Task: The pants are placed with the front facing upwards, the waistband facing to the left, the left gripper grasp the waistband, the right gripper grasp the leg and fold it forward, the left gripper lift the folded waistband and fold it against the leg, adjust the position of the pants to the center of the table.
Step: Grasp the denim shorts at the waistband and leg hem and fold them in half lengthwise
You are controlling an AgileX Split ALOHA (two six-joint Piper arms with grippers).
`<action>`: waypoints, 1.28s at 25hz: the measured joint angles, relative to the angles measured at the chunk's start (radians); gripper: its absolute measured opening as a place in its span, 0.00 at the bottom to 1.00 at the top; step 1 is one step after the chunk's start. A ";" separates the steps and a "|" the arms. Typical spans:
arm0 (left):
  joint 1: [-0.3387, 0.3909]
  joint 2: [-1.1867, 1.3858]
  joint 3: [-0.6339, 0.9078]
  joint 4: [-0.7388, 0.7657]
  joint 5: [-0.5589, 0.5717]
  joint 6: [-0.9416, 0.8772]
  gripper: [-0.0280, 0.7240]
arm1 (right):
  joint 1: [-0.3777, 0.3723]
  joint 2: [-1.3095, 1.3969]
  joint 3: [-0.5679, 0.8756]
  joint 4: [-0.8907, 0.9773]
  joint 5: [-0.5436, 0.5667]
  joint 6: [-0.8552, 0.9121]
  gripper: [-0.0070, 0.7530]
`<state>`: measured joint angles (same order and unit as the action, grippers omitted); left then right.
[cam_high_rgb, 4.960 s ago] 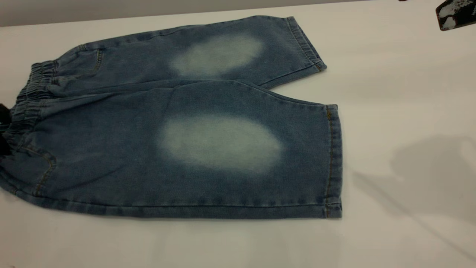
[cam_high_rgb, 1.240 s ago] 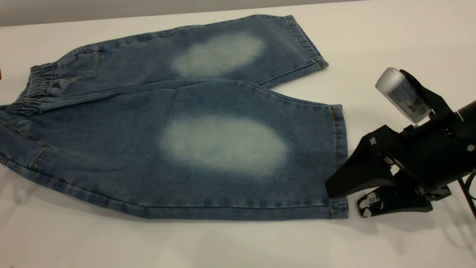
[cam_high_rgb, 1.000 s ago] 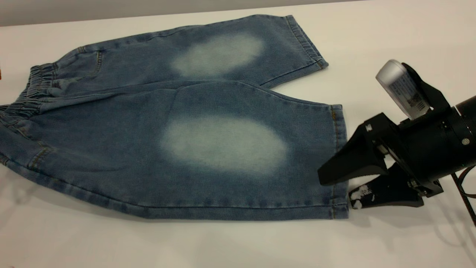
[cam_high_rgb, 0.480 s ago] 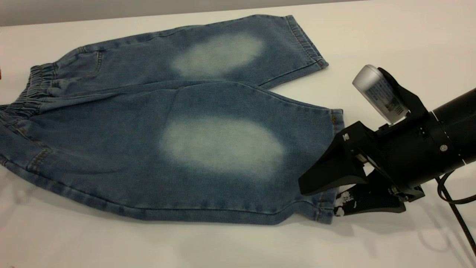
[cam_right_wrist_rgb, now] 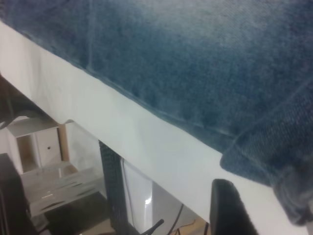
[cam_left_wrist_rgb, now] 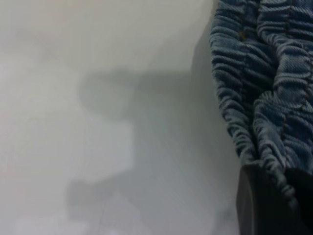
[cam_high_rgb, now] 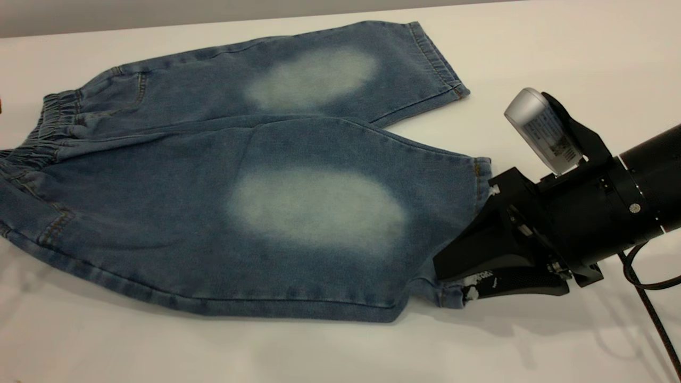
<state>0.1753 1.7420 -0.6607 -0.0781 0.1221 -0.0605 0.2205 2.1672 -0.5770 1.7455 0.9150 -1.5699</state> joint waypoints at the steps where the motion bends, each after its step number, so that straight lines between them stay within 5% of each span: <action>1: 0.000 0.000 0.000 0.000 0.000 0.000 0.18 | 0.000 0.000 0.000 0.000 0.003 0.000 0.38; 12: 0.000 0.000 0.000 0.000 0.005 0.000 0.18 | 0.000 0.000 -0.012 0.002 -0.009 0.000 0.53; 32: 0.000 0.000 0.000 -0.001 0.011 0.001 0.18 | 0.000 0.082 -0.020 0.000 0.045 0.000 0.50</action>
<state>0.1753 1.7420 -0.6607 -0.0790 0.1331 -0.0595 0.2205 2.2488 -0.5968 1.7452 0.9597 -1.5699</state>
